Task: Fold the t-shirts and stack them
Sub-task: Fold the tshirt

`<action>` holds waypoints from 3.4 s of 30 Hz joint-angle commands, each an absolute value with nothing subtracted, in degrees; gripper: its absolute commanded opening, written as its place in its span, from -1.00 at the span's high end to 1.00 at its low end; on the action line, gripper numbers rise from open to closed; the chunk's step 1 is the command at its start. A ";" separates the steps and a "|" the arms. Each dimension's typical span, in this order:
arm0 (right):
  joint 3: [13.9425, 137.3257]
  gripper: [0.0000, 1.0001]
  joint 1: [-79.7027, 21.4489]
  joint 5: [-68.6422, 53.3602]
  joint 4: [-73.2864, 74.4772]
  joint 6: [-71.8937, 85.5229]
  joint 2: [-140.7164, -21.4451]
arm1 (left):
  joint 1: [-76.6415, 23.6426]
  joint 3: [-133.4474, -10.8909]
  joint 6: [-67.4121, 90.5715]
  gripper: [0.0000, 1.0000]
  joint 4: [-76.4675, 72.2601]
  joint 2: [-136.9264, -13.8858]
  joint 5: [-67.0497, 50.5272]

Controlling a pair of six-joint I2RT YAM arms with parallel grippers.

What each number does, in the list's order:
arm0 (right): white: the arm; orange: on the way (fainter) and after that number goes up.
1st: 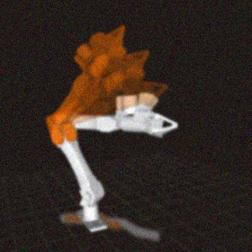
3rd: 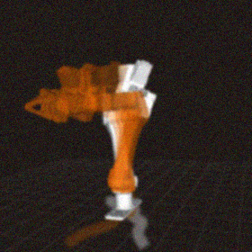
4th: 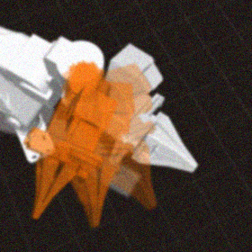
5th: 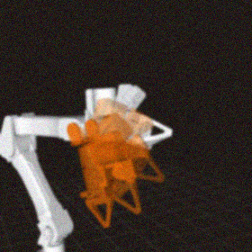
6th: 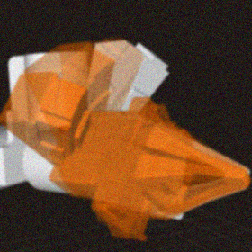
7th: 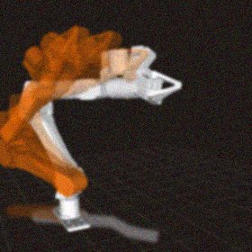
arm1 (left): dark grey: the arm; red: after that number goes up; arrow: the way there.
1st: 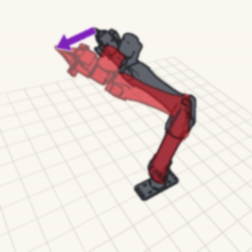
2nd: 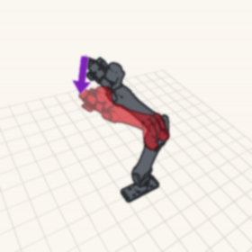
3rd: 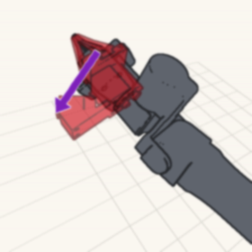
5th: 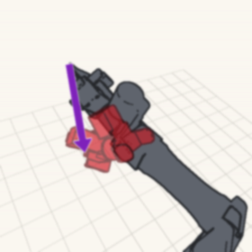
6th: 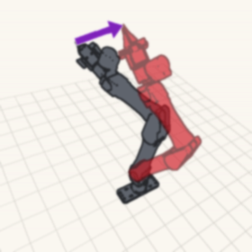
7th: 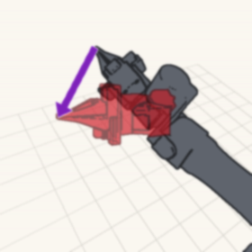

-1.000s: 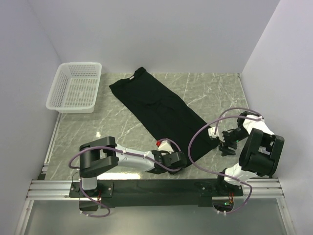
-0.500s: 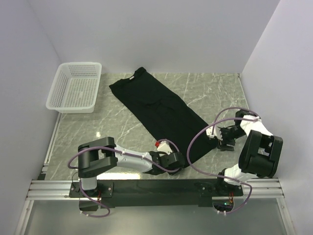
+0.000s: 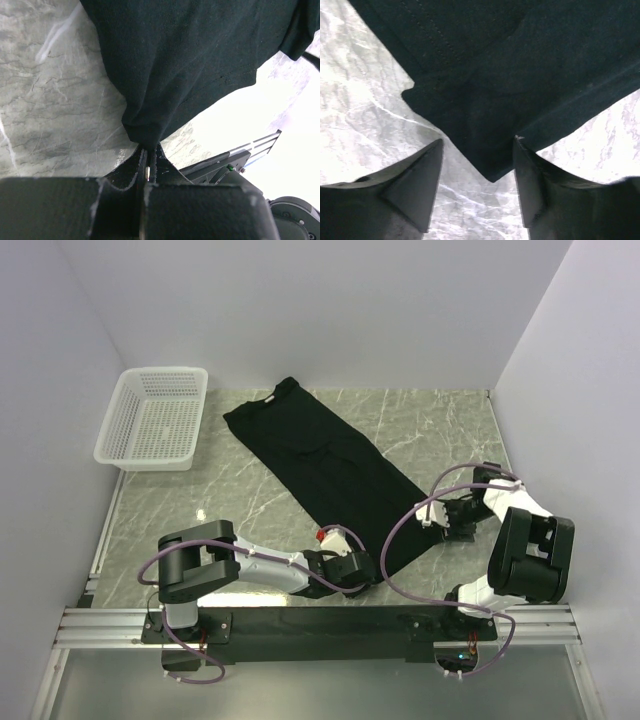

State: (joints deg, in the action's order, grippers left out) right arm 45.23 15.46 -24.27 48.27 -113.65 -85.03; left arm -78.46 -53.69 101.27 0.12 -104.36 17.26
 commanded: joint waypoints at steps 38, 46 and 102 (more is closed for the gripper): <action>61.96 1.00 9.06 -36.30 63.73 -110.57 -82.97 | -73.58 -47.82 95.97 0.99 -7.47 -89.49 18.99; 73.46 1.00 4.49 -36.48 62.49 -100.21 -90.08 | -67.42 -44.65 94.22 0.99 -8.17 -84.20 17.23; 118.56 1.00 -13.89 -29.53 41.84 -55.73 -129.46 | -33.84 -48.69 76.56 0.99 -1.67 -87.89 7.03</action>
State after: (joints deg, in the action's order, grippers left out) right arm 114.78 -13.28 -29.95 46.15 -58.46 -128.11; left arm -34.54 -46.46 78.48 -1.43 -87.94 7.31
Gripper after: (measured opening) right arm 0.011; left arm 0.028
